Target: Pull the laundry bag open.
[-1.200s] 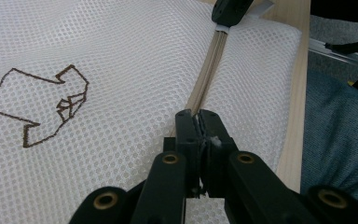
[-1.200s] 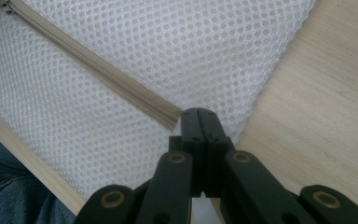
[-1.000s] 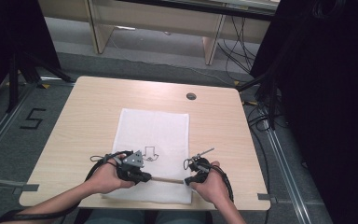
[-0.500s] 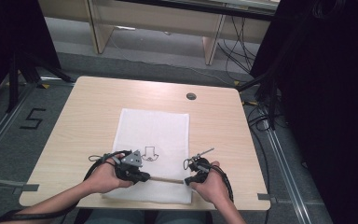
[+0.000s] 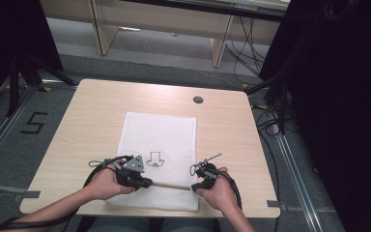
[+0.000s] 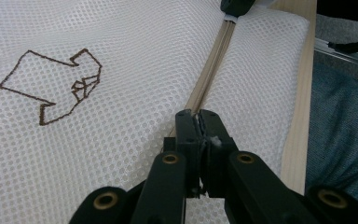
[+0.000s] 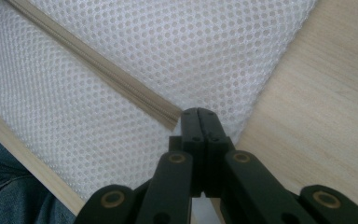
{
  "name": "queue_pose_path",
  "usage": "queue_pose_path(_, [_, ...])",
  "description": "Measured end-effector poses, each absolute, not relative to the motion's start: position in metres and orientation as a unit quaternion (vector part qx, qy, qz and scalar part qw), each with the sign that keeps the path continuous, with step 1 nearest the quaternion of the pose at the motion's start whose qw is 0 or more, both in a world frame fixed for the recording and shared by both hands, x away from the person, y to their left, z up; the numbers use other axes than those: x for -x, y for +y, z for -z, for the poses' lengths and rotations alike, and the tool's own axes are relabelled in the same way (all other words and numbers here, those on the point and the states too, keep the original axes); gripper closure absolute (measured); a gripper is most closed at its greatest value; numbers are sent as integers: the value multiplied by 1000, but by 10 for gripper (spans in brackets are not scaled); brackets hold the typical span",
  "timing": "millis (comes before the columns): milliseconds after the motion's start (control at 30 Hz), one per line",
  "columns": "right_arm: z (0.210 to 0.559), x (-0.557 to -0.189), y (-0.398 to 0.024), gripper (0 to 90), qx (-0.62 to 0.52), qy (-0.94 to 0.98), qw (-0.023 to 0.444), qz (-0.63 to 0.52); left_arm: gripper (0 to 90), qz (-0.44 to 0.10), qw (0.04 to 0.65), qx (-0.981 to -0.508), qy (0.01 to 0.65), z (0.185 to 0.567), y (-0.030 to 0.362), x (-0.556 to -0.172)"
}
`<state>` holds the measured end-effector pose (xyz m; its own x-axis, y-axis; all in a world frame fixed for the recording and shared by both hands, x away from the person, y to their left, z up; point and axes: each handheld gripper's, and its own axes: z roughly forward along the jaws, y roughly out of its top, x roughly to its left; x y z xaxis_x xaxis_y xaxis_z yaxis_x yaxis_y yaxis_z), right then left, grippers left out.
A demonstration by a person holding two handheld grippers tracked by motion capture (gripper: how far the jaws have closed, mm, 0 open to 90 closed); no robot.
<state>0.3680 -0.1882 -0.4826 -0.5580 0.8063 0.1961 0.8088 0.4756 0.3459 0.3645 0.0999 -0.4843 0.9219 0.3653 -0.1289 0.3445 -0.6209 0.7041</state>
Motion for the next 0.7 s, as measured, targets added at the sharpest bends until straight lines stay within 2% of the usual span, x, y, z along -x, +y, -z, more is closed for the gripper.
queue_pose_path(700, [483, -368, -188, 900, 463, -863, 2, 204, 873, -10, 393, -898, 197, 485, 104, -364])
